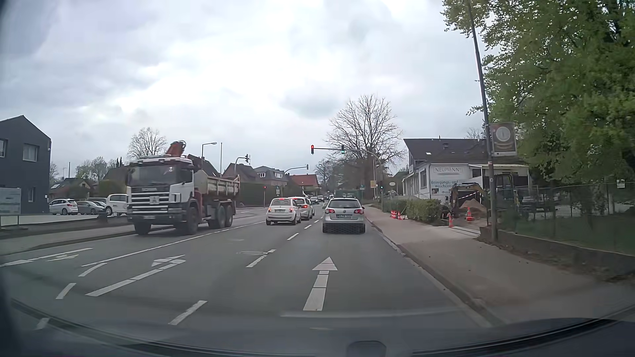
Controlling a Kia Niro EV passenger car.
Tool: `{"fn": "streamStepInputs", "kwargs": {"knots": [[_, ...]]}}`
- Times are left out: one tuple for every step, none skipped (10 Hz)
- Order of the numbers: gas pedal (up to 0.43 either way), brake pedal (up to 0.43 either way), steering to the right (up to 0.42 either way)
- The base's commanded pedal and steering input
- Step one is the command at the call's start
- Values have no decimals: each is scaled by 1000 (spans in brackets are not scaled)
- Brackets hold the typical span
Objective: Follow the waypoints while adhering to traffic rules and regulations
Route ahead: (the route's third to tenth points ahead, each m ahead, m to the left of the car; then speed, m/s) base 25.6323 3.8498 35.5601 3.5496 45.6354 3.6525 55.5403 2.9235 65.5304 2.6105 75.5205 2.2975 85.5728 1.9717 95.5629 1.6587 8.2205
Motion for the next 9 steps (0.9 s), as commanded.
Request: {"fn": "streamStepInputs", "kwargs": {"knots": [[150,0,3],[150,0,3],[150,0,2],[150,0,1],[157,6,1],[157,0,1],[157,0,1],[157,0,1],[150,0,1]]}}
